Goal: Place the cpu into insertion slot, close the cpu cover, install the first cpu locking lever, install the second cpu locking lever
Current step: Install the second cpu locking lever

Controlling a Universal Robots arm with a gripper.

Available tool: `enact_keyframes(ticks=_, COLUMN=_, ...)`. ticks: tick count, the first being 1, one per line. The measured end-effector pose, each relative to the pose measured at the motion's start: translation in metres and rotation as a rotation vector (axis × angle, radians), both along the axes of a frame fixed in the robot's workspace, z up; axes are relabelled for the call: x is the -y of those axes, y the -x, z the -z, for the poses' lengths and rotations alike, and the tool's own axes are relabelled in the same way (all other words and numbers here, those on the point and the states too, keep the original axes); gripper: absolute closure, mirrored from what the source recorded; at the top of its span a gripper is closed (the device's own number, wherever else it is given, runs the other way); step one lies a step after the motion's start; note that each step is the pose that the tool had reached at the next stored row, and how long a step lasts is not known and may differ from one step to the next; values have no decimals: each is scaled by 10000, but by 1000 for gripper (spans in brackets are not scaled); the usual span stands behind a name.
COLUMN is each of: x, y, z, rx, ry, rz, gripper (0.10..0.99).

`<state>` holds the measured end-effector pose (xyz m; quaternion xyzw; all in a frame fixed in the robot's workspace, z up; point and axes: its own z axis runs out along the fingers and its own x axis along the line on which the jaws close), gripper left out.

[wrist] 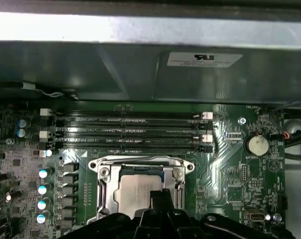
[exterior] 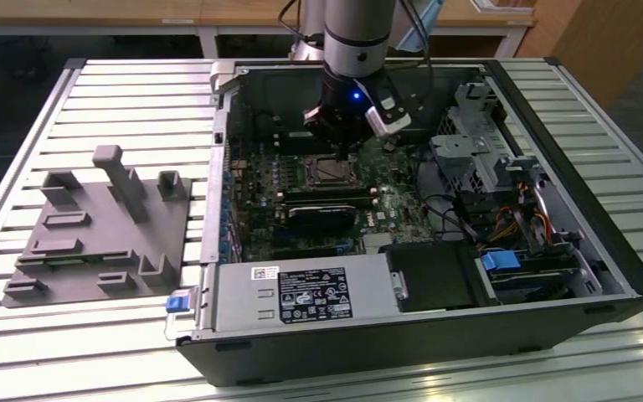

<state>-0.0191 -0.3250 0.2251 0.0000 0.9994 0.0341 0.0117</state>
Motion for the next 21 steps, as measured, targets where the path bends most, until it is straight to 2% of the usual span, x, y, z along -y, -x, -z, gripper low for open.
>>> enact_keyframes(ticks=5, x=5, y=0, z=-148, rx=2, ry=-3, rz=1, gripper=980)
enact_keyframes(ticks=8, x=26, y=0, z=-160, rx=2, ry=-5, rz=0, gripper=980)
enact_keyframes(ticks=11, x=87, y=0, z=-160, rx=2, ry=-4, rz=1, gripper=980)
enact_keyframes(ticks=18, x=295, y=12, z=-157, rx=2, ry=-5, rz=1, gripper=980)
enact_keyframes(ticks=21, x=320, y=21, z=-153, rx=2, ry=-35, rz=2, gripper=980)
